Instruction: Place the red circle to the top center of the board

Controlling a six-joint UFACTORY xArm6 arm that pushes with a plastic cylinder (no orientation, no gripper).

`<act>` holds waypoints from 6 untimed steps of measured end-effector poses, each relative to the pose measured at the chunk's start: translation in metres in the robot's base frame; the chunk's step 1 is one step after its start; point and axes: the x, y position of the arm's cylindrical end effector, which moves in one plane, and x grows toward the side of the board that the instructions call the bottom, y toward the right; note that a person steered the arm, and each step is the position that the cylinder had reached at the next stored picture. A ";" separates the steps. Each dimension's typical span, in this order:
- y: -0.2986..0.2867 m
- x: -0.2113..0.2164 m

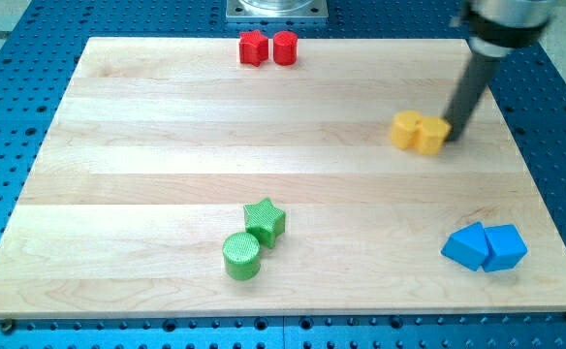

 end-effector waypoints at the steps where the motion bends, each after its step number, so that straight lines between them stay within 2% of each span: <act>1: 0.014 -0.067; 2: -0.016 -0.143; 3: -0.094 -0.163; 4: -0.137 -0.163; 6: -0.186 -0.188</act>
